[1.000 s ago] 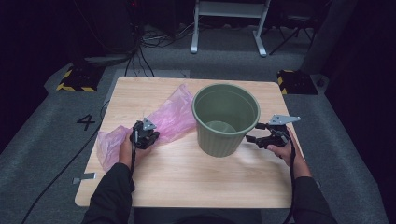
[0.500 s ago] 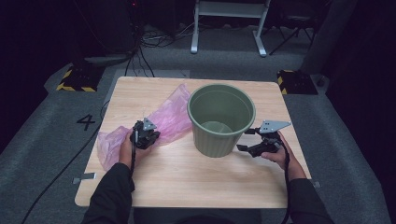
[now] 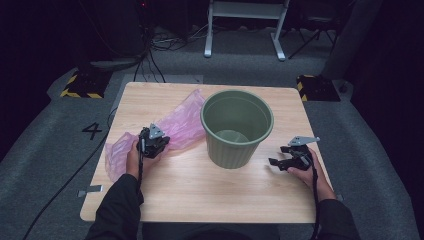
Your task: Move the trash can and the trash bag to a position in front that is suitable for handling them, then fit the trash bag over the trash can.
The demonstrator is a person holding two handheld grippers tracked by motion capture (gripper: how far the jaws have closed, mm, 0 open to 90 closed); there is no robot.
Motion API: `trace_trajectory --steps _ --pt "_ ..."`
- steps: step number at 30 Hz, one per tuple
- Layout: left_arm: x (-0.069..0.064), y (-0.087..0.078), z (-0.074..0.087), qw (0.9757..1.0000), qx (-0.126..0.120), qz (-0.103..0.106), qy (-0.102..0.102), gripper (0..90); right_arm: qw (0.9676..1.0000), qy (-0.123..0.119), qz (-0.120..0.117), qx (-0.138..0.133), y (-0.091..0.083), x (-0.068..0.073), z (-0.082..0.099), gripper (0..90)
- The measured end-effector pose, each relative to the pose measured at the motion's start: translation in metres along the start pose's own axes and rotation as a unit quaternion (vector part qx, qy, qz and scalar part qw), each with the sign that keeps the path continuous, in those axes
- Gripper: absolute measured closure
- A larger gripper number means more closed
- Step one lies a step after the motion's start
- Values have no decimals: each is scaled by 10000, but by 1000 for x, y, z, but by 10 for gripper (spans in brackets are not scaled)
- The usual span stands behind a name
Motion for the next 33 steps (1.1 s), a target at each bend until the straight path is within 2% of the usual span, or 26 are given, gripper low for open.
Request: trace_trajectory --steps 2,6,11,18,30,33 --pt "0 -1 -1 10000 -35 -8 -3 900 9999 25 149 7 0 -4 2 189" --pt "1 -4 -4 9998 -140 -97 49 900 9996 16 260 83 2 -5 4 188" --pt "3 -11 -11 9990 -387 -243 -17 900 9995 -41 311 17 6 -5 4 187" --pt "6 -22 -18 9971 -669 -339 -86 900 9992 -123 378 -37 10 -5 3 177" --pt "13 -50 -38 9903 -1249 -569 -193 900 9992 -103 386 -75 10 -6 4 177" --pt "14 -59 -45 9876 -1419 -633 -212 900 9991 -128 398 -69 10 -6 4 178"
Point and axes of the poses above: each handheld gripper's, and its own axes: y roughly forward along the jaws, z roughly out of its underside, x roughly to its left, the point moved 5 cm from there along y, roughly forward along the jaws, and after that the axes turned 14 degrees about -x, right-handed, at the moved point
